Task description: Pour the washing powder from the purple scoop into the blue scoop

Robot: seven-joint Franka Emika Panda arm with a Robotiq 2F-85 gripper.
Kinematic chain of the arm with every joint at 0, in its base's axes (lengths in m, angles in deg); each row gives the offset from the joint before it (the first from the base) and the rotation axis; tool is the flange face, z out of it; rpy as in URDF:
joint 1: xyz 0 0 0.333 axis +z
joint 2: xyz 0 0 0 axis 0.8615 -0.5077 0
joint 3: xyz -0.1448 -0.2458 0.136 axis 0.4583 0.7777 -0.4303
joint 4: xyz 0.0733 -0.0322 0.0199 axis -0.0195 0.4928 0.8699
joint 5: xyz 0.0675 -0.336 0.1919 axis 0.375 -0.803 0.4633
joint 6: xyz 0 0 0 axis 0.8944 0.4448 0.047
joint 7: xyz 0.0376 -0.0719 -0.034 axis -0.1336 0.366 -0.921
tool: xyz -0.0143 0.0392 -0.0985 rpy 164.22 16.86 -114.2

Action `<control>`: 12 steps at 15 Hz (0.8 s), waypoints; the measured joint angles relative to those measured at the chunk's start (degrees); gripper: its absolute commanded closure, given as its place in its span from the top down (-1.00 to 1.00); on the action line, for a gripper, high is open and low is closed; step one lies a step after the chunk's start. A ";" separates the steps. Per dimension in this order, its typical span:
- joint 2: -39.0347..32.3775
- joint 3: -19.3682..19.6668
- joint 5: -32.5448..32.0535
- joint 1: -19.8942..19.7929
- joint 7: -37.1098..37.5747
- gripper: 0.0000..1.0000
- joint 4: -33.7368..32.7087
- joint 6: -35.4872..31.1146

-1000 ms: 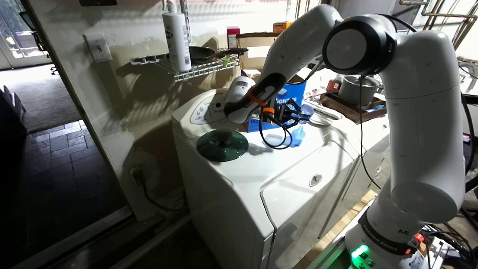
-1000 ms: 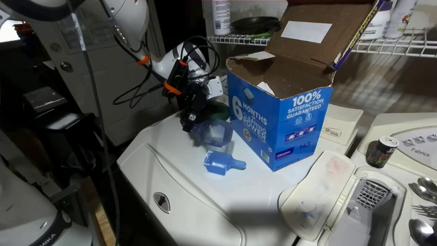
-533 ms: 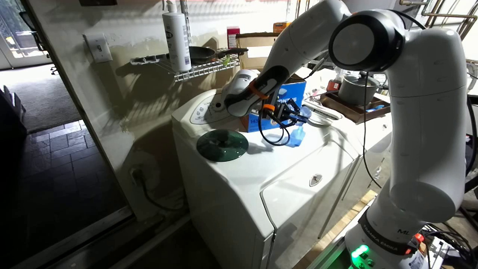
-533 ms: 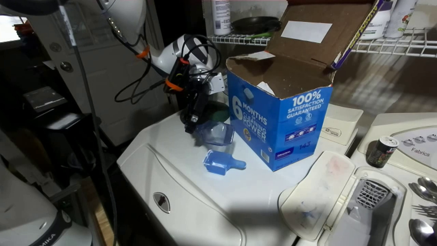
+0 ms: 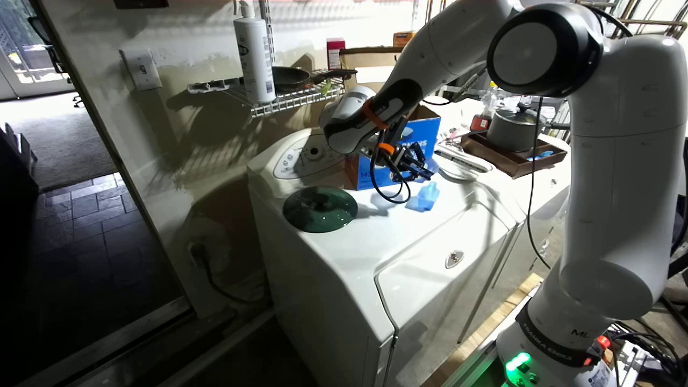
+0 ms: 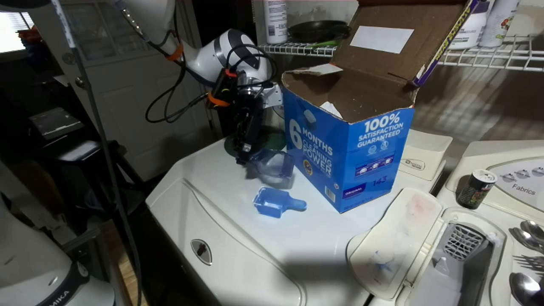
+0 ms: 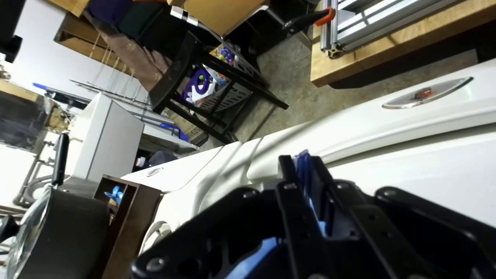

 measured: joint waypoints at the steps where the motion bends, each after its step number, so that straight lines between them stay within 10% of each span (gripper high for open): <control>1: 0.31 0.00 0.60 -0.11 -0.10 -0.94 0.12 -1.47; 12: 5.26 0.15 5.63 -0.71 -1.81 -0.94 5.13 -15.12</control>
